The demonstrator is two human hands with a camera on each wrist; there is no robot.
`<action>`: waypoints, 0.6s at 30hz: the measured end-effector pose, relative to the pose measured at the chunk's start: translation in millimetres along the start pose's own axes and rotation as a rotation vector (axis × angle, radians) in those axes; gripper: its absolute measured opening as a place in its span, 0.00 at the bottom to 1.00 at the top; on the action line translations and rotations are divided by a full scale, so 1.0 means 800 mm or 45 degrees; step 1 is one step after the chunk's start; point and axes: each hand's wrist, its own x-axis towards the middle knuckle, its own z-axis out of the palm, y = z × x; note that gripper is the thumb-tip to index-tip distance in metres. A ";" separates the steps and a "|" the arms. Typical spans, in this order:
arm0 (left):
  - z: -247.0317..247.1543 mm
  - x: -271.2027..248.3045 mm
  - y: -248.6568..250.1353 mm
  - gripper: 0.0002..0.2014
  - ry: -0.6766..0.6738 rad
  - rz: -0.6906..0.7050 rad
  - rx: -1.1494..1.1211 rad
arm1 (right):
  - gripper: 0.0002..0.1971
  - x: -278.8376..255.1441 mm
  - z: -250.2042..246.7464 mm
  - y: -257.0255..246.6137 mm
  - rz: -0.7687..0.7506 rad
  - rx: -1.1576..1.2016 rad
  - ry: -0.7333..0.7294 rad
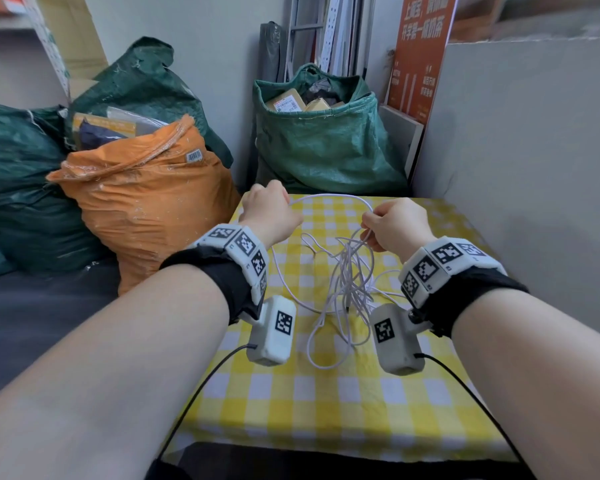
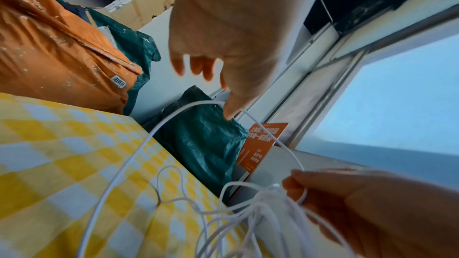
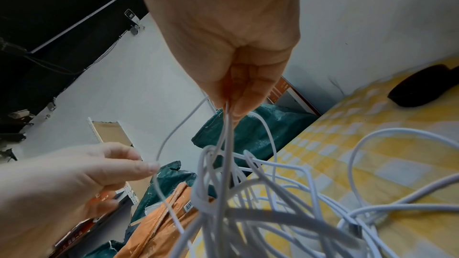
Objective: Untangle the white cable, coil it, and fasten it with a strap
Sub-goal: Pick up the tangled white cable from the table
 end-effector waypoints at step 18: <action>0.032 -0.050 0.024 0.12 -1.060 -0.055 -0.745 | 0.09 -0.009 0.002 0.003 -0.054 -0.252 -0.088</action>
